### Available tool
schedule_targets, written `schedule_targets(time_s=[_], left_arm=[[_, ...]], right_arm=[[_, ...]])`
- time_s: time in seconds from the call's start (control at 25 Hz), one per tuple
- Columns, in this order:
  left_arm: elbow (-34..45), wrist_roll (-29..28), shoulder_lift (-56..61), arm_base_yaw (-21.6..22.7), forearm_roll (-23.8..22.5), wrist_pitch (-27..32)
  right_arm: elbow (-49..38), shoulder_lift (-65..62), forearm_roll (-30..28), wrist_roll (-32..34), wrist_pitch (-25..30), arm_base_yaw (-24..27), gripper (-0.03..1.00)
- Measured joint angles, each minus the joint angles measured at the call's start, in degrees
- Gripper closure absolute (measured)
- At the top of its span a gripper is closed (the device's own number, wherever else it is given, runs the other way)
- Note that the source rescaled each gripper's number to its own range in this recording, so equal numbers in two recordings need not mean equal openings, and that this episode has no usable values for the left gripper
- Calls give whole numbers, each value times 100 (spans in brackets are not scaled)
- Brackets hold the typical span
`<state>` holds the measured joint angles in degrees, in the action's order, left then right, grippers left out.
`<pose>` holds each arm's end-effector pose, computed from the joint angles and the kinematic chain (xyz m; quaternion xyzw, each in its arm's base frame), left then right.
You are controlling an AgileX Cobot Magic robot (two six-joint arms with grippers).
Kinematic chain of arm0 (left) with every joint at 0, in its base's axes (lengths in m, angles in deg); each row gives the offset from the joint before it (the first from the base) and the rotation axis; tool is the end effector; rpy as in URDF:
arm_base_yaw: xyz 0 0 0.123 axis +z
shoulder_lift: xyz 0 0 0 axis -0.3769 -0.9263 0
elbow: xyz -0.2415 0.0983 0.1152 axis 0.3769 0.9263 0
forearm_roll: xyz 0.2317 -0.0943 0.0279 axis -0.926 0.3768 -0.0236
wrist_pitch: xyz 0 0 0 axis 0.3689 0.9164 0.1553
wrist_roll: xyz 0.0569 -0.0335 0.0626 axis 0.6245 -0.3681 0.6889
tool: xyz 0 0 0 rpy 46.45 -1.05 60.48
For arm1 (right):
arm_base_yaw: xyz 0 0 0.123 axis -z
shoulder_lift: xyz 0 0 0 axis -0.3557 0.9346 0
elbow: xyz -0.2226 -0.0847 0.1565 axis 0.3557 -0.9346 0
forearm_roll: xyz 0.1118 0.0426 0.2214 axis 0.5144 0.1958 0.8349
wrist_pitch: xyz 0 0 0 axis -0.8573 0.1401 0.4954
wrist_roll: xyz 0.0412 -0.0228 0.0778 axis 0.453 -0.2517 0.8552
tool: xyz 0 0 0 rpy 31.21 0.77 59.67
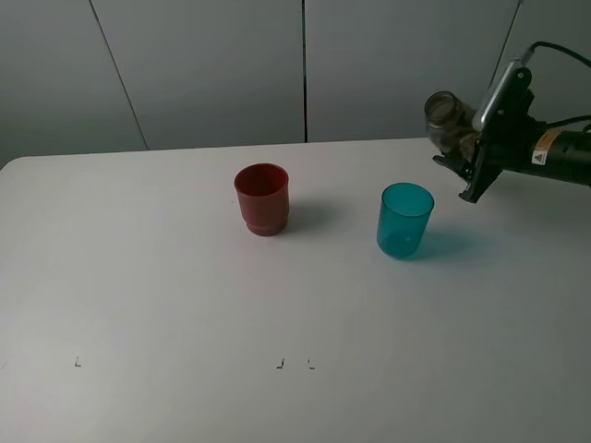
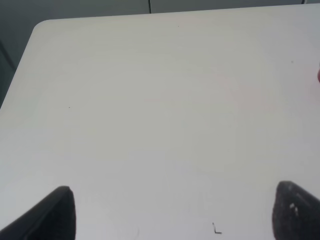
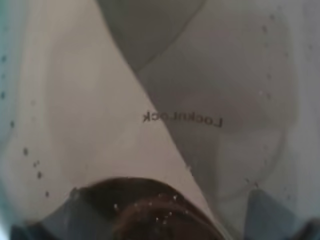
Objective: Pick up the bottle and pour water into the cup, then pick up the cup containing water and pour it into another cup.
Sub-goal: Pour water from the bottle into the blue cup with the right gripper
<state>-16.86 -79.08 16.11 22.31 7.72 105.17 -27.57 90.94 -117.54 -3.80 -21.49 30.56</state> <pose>-0.0075 0.0017 0.2781 -0.0019 0.8571 0.0114 0.5150 0.3659 -0.0080 0.1125 -0.5177 0.6523 -0.0784 0.5480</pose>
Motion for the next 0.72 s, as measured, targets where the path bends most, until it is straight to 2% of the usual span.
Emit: schedule_targets(time_s=[0.16, 0.4, 0.72], left_arm=[[0, 0, 0, 0, 0, 0], [0, 0, 0, 0, 0, 0], [0, 0, 0, 0, 0, 0]], right_arm=[[-16, 0, -27, -269, 0, 0, 97], [-16, 0, -132, -1197, 0, 0, 97], [-16, 0, -141, -1922, 0, 0, 97]])
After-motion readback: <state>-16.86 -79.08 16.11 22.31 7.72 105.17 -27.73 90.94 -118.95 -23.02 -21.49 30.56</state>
